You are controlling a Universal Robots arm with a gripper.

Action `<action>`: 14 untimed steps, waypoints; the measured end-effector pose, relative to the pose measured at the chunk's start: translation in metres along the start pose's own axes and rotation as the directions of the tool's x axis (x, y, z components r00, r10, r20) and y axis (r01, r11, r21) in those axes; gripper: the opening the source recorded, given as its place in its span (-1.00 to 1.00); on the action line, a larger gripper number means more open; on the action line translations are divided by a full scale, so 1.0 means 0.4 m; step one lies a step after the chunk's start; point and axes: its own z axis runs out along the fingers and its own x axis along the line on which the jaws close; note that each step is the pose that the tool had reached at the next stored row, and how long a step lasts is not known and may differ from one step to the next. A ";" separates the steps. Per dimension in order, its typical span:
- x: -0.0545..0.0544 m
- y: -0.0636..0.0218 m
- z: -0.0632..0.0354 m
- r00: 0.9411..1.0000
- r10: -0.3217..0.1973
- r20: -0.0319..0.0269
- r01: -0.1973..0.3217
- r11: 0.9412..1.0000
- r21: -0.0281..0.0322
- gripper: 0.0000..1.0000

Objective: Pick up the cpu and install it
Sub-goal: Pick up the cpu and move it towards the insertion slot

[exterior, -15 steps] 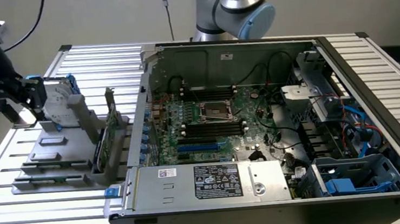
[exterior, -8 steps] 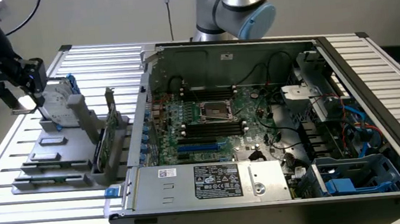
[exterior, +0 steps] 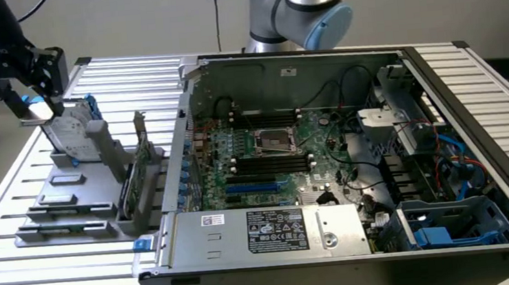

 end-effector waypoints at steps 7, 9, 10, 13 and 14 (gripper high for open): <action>-0.078 0.004 -0.080 1.000 0.000 -0.008 0.000 1.000 0.000 0.10; -0.100 0.004 -0.097 1.000 0.000 -0.011 0.000 1.000 0.000 0.10; -0.112 0.004 -0.101 1.000 0.000 -0.011 0.000 1.000 -0.002 0.10; -0.145 0.004 -0.104 1.000 0.000 -0.011 0.000 1.000 -0.014 0.10; -0.156 0.004 -0.105 1.000 -0.001 -0.011 0.000 1.000 -0.018 0.10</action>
